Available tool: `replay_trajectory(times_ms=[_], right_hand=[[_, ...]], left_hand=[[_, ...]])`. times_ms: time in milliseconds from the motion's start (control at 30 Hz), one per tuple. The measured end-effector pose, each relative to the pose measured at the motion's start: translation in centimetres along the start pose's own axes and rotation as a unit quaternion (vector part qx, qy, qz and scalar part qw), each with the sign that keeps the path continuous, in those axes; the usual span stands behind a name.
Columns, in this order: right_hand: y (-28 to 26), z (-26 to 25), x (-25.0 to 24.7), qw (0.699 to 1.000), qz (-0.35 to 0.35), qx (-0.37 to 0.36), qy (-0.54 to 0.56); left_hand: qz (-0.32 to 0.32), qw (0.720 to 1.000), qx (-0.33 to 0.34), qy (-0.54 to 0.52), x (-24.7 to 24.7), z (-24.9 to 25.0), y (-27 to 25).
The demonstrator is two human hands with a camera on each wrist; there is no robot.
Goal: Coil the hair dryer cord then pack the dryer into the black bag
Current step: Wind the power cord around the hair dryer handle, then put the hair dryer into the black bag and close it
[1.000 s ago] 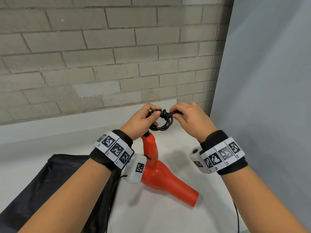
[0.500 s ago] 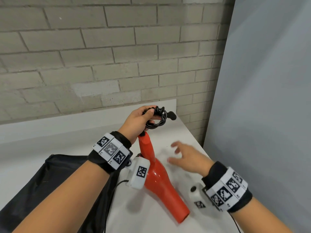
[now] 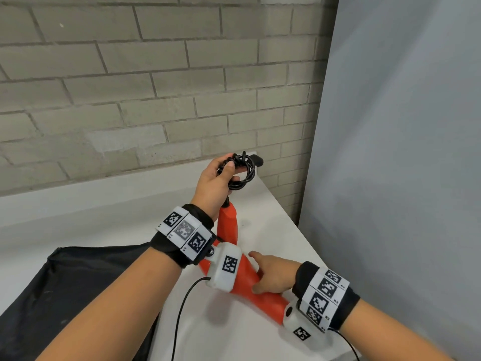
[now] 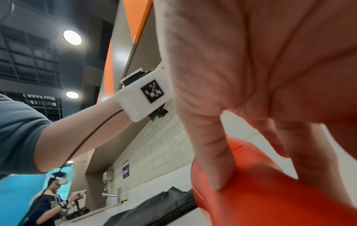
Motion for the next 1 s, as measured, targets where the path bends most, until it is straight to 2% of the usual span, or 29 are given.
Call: replay_trajectory(times_ms=[133, 300, 433, 533, 633, 767, 867, 933, 1000], right_hand=[[0.1, 2.1, -1.3, 0.996, 0.059, 0.061, -0.023], [1.5, 4.4, -2.4, 0.981, 0.129, 0.137, -0.055], [2.2, 4.8, -2.2, 0.977, 0.111, 0.167, -0.077], [2.4, 4.7, -1.7, 0.978, 0.103, 0.159, -0.092], [2.4, 4.2, -1.3, 0.977, 0.11, 0.154, -0.099], [2.2, 3.3, -1.0, 0.974, 0.112, 0.163, -0.113], [2.3, 2.8, -0.8, 0.969, 0.116, 0.182, -0.12], [2.4, 2.4, -0.6, 0.966, 0.119, 0.192, -0.124], [2.8, 2.0, -0.2, 0.963, 0.124, 0.2, -0.131]], left_hand=[[-0.007, 0.999, 0.006, -0.037, -0.1, -0.3, 0.1], [0.009, 0.999, -0.038, -0.035, -2.6, -0.7, 0.4], [0.061, 0.993, -0.082, 0.057, -6.6, -2.9, 0.7], [0.067, 0.979, -0.125, 0.144, -9.6, -5.4, 0.9], [0.067, 0.964, -0.182, 0.182, -12.0, -7.9, 1.3], [0.043, 0.954, -0.254, 0.152, -14.1, -10.3, 2.3], [0.038, 0.953, -0.275, 0.124, -15.3, -11.2, 3.0], [0.028, 0.949, -0.267, 0.167, -15.3, -11.6, 3.3], [0.017, 0.923, -0.233, 0.306, -15.6, -12.0, 3.8]])
Point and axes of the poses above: each hand's wrist, its own y-axis towards the middle knuckle, its own x-axis out of the palm, z = x × y, the point moved 1 cm from there along y, towards the middle knuckle, and after that the axes turned 14 degrees about -y, right-handed, at the moved point
